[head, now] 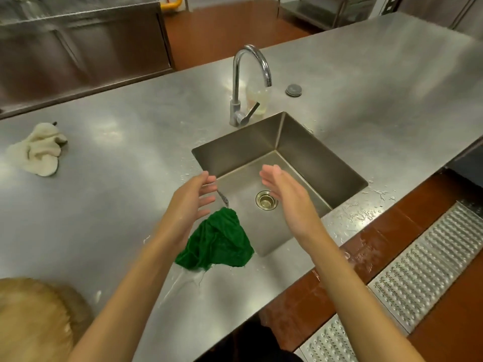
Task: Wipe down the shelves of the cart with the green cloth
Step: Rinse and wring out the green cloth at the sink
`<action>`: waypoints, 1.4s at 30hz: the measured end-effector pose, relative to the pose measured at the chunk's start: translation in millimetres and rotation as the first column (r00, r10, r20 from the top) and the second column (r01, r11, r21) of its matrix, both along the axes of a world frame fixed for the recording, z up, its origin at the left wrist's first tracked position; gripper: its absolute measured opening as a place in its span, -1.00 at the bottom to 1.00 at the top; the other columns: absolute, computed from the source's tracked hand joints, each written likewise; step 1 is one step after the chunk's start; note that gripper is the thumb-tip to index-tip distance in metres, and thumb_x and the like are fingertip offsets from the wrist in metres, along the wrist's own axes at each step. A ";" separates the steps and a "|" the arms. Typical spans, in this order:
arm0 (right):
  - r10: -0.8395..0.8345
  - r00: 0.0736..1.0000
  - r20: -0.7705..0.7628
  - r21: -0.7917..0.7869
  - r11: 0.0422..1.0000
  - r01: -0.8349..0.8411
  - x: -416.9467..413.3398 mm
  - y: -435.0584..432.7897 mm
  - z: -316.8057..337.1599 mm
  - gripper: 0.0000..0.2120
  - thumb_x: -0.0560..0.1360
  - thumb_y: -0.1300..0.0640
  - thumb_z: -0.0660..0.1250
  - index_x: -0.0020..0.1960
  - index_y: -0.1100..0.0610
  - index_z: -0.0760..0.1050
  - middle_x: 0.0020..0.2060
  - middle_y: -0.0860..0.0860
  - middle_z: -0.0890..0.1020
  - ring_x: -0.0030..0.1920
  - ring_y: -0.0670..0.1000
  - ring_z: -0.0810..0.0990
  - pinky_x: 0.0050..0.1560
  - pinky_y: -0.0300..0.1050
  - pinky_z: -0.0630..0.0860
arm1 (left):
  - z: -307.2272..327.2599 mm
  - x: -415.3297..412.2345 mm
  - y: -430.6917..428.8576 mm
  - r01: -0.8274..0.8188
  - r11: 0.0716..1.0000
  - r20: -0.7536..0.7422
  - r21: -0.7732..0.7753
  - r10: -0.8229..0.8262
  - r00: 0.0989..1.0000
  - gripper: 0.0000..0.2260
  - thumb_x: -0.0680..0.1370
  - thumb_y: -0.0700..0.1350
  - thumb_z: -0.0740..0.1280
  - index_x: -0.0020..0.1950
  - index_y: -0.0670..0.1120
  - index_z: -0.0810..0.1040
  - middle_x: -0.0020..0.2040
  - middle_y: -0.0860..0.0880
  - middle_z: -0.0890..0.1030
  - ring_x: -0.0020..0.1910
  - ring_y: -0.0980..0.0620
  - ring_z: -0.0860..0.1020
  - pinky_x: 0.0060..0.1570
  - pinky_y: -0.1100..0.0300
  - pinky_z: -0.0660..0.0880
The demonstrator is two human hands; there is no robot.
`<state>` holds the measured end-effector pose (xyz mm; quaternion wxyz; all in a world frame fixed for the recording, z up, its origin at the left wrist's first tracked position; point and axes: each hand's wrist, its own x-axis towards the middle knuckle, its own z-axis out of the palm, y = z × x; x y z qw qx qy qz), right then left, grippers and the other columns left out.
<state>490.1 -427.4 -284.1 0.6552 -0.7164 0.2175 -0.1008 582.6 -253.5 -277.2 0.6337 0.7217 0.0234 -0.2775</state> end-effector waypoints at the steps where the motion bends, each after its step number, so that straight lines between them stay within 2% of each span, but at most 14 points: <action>1: 0.012 1.000 -0.020 0.002 1.000 -0.012 3.8 -2.0 -6.0 -0.48 0.55 -0.27 0.10 0.39 -0.05 0.46 0.26 -0.21 0.56 0.28 -0.24 0.49 0.45 -0.03 0.33 | -5.4 -0.1 -3.0 -0.017 1.000 -0.015 0.013 0.017 1.000 -0.68 0.60 0.18 0.21 0.18 0.03 0.60 0.18 0.02 0.64 0.18 0.02 0.60 0.29 -0.05 0.47; 4: 0.040 0.993 -0.108 0.000 0.999 -0.040 14.2 -5.7 -25.9 -0.41 0.45 -0.38 0.07 0.36 -0.13 0.47 0.22 -0.22 0.57 0.29 -0.17 0.49 0.44 0.03 0.32 | -25.0 1.0 -8.5 -0.063 0.997 -0.061 0.053 0.067 0.996 -0.68 0.63 0.16 0.19 0.18 0.02 0.59 0.18 0.02 0.63 0.18 0.02 0.59 0.29 -0.04 0.47; 9: 0.100 0.979 -0.180 0.040 0.995 -0.094 24.5 -5.6 -69.2 -0.62 0.62 -0.18 0.10 0.31 -0.06 0.51 0.22 -0.15 0.58 0.27 -0.14 0.50 0.40 -0.04 0.36 | -60.4 -3.6 -9.2 -0.069 0.992 -0.138 0.103 0.083 0.987 -0.72 0.62 0.14 0.20 0.18 0.04 0.58 0.24 0.01 0.60 0.21 -0.01 0.56 0.31 -0.05 0.45; 12: 0.160 0.960 -0.230 0.046 0.987 -0.153 29.4 0.3 -99.0 -0.66 0.64 -0.15 0.08 0.22 -0.08 0.54 0.16 -0.14 0.60 0.17 -0.20 0.52 0.19 -0.23 0.42 | -80.5 -8.9 -7.2 -0.048 0.994 -0.200 0.097 0.067 0.978 -0.73 0.61 0.13 0.22 0.17 0.04 0.60 0.27 -0.02 0.58 0.25 -0.04 0.53 0.32 -0.05 0.45; 14: 0.206 0.940 -0.271 0.027 0.978 -0.207 33.5 5.0 -120.8 -0.69 0.66 -0.14 0.06 0.20 -0.11 0.52 0.06 -0.22 0.58 0.09 -0.28 0.50 0.02 -0.36 0.37 | -93.5 -12.5 -5.2 -0.046 0.994 -0.229 0.102 0.069 0.971 -0.67 0.62 0.13 0.22 0.27 0.01 0.57 0.33 -0.03 0.53 0.29 -0.04 0.49 0.28 0.01 0.45; 16: 0.251 0.912 -0.323 -0.039 0.960 -0.278 36.3 9.4 -143.5 -0.68 0.65 -0.13 0.07 0.23 -0.08 0.52 0.01 -0.26 0.55 0.06 -0.28 0.50 -0.05 -0.41 0.34 | -106.6 -16.9 -2.3 -0.044 0.993 -0.248 0.114 0.071 0.966 -0.61 0.63 0.13 0.20 0.37 -0.02 0.52 0.39 -0.05 0.48 0.31 -0.03 0.46 0.26 0.06 0.44; 19: 0.311 0.860 -0.405 -0.124 0.913 -0.389 37.2 14.9 -176.8 -0.73 0.63 -0.02 0.21 0.28 0.00 0.50 0.18 -0.09 0.50 0.23 -0.04 0.49 0.07 -0.32 0.38 | -123.7 -23.1 2.0 -0.026 0.988 -0.278 0.150 0.067 0.958 -0.57 0.64 0.17 0.16 0.42 -0.01 0.47 0.44 -0.06 0.44 0.40 -0.09 0.42 0.37 0.00 0.40; 22: 0.329 0.791 -0.516 -0.125 0.884 -0.450 33.5 19.3 -197.5 -0.69 0.60 0.07 0.27 0.34 0.00 0.50 0.45 0.04 0.30 0.40 0.11 0.38 0.26 -0.16 0.38 | -134.3 -27.2 5.9 -0.038 0.986 -0.312 0.163 0.088 0.946 -0.58 0.64 0.20 0.15 0.40 0.03 0.48 0.42 -0.03 0.46 0.42 -0.09 0.41 0.38 -0.01 0.39; 24: 0.317 0.774 -0.549 -0.111 0.890 -0.443 32.0 21.7 -202.4 -0.67 0.59 0.12 0.27 0.35 0.03 0.50 0.52 0.04 0.22 0.44 0.15 0.35 0.35 -0.03 0.39 | -139.3 -30.2 8.7 -0.031 0.987 -0.326 0.157 0.081 0.942 -0.58 0.63 0.23 0.15 0.39 0.06 0.48 0.39 0.02 0.48 0.40 -0.08 0.41 0.37 -0.01 0.40; 26: 0.303 0.790 -0.533 -0.110 0.901 -0.420 32.0 22.1 -203.0 -0.66 0.58 0.19 0.29 0.34 0.10 0.50 0.43 0.05 0.39 0.36 0.14 0.45 0.31 -0.03 0.46 | -142.2 -33.7 10.6 -0.008 0.990 -0.329 0.138 0.053 0.943 -0.55 0.61 0.26 0.16 0.41 0.08 0.47 0.32 0.08 0.48 0.37 -0.05 0.43 0.33 0.03 0.43; 29: 0.243 0.824 -0.511 -0.117 0.930 -0.347 32.9 21.5 -197.6 -0.76 0.53 0.25 0.36 0.19 0.14 0.61 0.13 0.08 0.65 0.08 0.03 0.61 0.07 -0.19 0.54 | -143.2 -36.1 13.1 -0.017 0.994 -0.349 0.106 0.053 0.936 -0.54 0.60 0.26 0.18 0.42 0.07 0.46 0.25 0.12 0.46 0.31 -0.03 0.46 0.28 0.06 0.46; 33: 0.170 0.862 -0.477 -0.106 0.963 -0.249 34.1 29.4 -182.9 -0.93 0.44 0.19 0.50 -0.12 0.04 0.67 -0.16 -0.06 0.69 -0.11 -0.07 0.64 -0.12 -0.29 0.55 | -143.4 -38.8 18.7 -0.057 0.996 -0.344 0.065 0.076 0.936 -0.57 0.61 0.23 0.21 0.42 0.08 0.41 0.21 0.13 0.47 0.27 -0.02 0.49 0.23 0.06 0.50; 37: 0.098 0.933 -0.347 0.052 0.995 -0.085 38.8 44.6 -158.0 -0.85 0.42 0.22 0.49 -0.16 -0.01 0.59 -0.22 -0.10 0.66 -0.15 -0.17 0.62 -0.21 -0.41 0.48 | -140.6 -42.7 26.2 -0.093 0.994 -0.285 0.062 0.107 0.952 -0.63 0.62 0.14 0.25 0.42 0.13 0.39 0.27 0.04 0.54 0.24 -0.03 0.54 0.31 -0.07 0.49; 42: 0.002 0.985 -0.175 0.280 0.959 0.048 46.0 56.1 -113.9 -0.78 0.46 0.28 0.44 -0.20 -0.04 0.65 -0.21 -0.06 0.70 -0.09 -0.06 0.67 -0.04 -0.16 0.63 | -130.1 -38.8 36.1 -0.074 0.996 -0.197 -0.042 0.065 0.978 -0.65 0.66 -0.10 0.24 0.44 0.12 0.39 0.31 -0.03 0.56 0.22 -0.08 0.59 0.26 -0.13 0.53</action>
